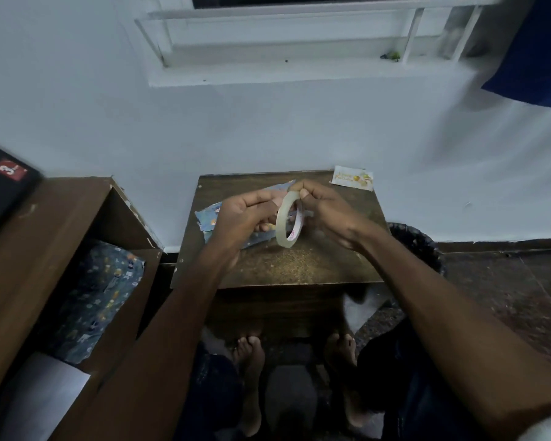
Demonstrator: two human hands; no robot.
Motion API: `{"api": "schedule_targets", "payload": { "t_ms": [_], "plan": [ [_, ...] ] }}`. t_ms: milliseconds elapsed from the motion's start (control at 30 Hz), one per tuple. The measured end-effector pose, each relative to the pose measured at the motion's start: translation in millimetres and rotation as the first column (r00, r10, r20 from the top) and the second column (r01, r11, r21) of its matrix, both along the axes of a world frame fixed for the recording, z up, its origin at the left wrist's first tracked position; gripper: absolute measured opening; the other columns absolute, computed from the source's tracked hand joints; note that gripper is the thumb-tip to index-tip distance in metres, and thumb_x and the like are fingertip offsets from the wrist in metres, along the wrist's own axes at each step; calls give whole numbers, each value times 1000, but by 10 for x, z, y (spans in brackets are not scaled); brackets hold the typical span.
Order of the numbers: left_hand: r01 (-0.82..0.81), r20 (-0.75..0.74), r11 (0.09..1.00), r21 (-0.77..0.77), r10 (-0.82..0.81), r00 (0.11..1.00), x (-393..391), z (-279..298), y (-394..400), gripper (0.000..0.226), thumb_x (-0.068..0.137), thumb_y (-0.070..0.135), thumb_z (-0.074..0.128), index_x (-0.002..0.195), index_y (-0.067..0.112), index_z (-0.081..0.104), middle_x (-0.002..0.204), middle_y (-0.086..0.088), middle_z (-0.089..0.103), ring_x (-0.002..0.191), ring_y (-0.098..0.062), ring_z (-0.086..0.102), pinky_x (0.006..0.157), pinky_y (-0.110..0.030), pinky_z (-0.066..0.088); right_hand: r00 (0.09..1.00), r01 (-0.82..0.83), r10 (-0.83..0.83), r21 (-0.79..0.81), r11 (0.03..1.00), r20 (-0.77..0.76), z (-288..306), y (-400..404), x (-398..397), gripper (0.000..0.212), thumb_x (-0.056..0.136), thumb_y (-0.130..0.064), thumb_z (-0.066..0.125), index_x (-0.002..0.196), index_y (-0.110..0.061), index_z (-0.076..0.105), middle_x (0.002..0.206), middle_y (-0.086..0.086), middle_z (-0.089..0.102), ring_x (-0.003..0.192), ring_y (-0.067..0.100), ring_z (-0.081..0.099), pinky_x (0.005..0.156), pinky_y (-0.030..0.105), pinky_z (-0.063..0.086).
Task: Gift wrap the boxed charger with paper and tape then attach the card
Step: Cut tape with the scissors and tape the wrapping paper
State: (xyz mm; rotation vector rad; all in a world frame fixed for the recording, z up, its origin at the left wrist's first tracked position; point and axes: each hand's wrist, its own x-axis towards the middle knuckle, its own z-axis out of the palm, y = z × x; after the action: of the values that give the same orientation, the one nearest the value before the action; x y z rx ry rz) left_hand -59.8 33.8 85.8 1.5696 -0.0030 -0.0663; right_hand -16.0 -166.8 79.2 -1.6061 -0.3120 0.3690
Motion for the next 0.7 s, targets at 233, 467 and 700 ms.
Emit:
{"api": "schedule_targets", "payload": {
  "t_ms": [233, 467, 700],
  "plan": [
    [-133, -74, 991, 22, 135, 988, -98, -44, 282, 11, 93, 17, 81, 102, 11, 83, 72, -3, 73, 56, -7, 57, 57, -24, 46, 994, 8, 0, -71, 997, 109, -64, 353, -121, 30, 113, -13, 37, 102, -17, 65, 93, 4, 64, 91, 15, 57, 87, 37, 49],
    [-133, -87, 987, 93, 141, 986, -102, -13, 235, 13, 94, 17, 79, 103, 8, 82, 89, -7, 81, 61, -9, 70, 52, -17, 46, 993, -50, 65, -153, 987, 94, -85, 330, -191, 29, 110, -2, 35, 122, -10, 60, 95, 9, 63, 85, 7, 66, 77, 37, 62],
    [-169, -59, 978, 125, 178, 982, -144, 63, 184, 8, 93, 9, 75, 95, 7, 83, 87, -12, 81, 65, -21, 72, 52, -21, 50, 963, -119, 184, -302, 946, 197, -144, 361, -195, 13, 99, -3, 58, 105, -9, 68, 93, 1, 66, 86, 10, 61, 78, 27, 49]
  ]
}}
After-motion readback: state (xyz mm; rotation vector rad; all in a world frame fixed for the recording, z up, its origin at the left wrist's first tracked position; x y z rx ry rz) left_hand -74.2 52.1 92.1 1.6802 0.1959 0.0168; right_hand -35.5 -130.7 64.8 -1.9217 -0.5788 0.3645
